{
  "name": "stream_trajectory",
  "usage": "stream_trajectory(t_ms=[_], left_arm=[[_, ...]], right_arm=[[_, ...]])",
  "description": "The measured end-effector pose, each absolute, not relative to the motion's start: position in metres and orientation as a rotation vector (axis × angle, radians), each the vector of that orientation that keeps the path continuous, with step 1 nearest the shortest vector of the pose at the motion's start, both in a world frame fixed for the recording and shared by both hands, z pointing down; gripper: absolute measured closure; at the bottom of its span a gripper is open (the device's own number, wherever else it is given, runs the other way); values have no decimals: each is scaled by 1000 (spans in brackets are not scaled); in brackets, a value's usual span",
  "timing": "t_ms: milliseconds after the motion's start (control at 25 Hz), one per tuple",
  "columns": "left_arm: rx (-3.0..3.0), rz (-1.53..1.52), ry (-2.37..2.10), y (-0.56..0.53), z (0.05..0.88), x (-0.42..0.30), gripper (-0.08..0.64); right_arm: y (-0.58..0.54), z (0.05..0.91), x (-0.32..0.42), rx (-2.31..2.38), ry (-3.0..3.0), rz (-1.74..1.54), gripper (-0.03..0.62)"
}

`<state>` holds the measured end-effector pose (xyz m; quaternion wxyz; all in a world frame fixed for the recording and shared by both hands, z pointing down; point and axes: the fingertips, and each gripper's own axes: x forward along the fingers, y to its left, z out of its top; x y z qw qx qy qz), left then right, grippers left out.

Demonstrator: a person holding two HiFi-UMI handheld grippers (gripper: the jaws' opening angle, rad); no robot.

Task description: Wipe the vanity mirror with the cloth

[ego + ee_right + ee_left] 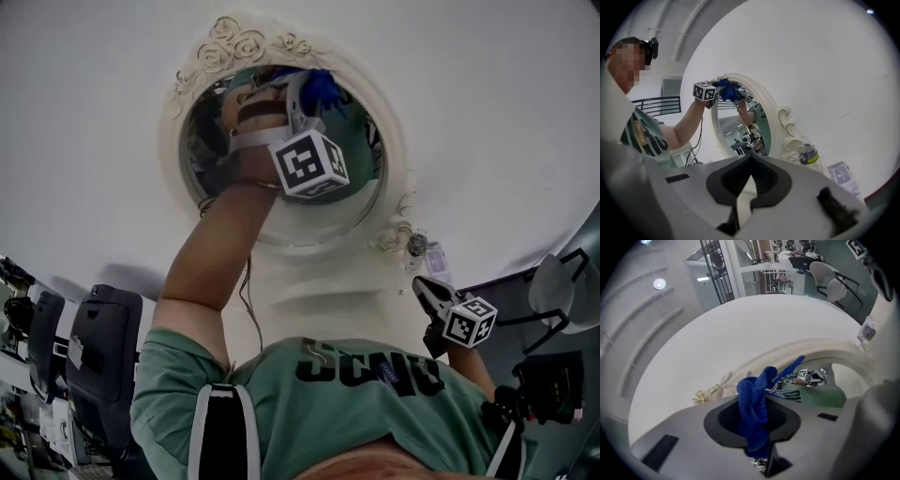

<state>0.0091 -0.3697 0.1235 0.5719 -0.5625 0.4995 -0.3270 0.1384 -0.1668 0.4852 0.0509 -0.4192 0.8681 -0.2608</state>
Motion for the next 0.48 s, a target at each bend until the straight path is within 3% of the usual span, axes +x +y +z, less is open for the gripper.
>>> stream_trajectory(t_ms=[480], left_arm=[[-1266,-744,1195,-383,131,7,476]], right_arm=[[-164,492,140,-1291,2647,-821,584]])
